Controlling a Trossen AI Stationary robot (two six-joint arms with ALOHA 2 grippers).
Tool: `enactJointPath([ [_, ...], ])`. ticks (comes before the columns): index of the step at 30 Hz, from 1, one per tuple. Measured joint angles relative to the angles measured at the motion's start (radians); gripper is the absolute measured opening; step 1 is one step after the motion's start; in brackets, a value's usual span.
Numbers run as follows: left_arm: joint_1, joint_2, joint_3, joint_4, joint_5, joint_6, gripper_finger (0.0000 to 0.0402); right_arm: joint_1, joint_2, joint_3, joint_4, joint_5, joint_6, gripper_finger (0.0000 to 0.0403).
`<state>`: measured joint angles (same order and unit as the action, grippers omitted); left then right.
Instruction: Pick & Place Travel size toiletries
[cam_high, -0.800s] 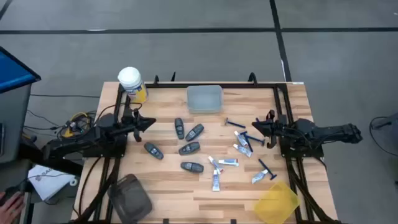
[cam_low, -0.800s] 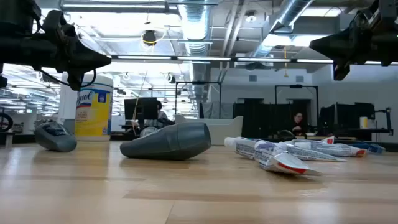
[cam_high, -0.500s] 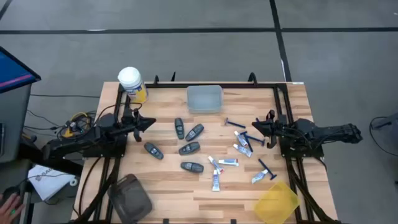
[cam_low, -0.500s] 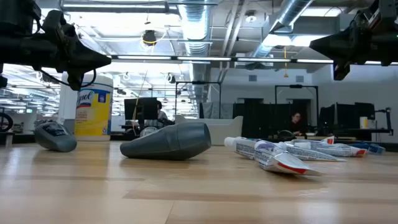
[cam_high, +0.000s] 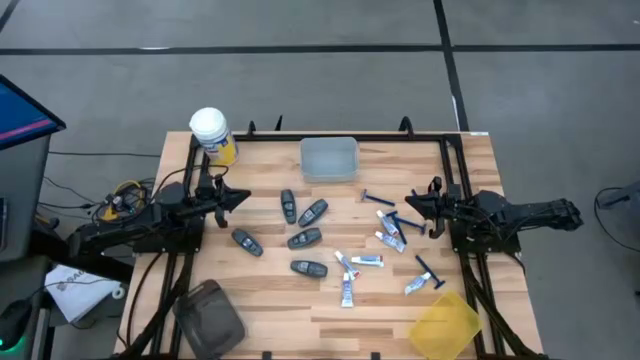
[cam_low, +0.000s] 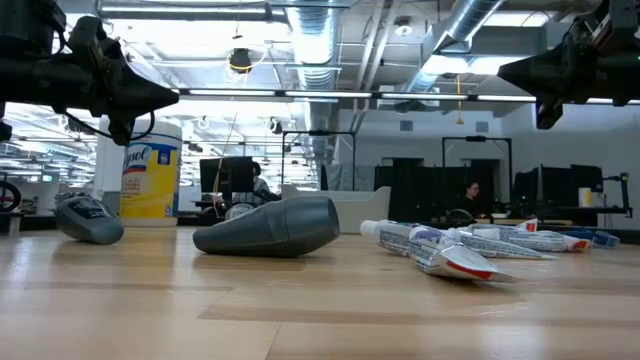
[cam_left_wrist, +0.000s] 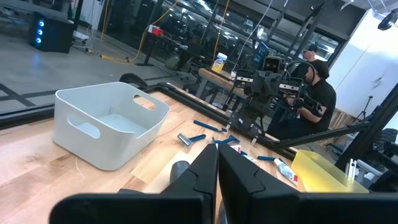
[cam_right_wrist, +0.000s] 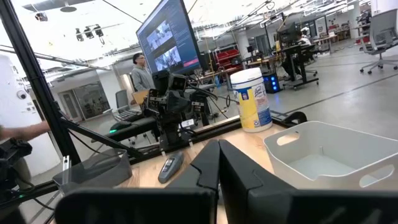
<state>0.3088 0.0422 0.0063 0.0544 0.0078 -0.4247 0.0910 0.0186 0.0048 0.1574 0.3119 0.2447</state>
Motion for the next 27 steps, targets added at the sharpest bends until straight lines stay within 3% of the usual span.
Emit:
enactJointPath([
  [27,0.000,0.000,0.000,0.016,0.000,0.000,0.0008,0.000,0.000,0.000,0.000,0.000,0.000,0.0000],
])
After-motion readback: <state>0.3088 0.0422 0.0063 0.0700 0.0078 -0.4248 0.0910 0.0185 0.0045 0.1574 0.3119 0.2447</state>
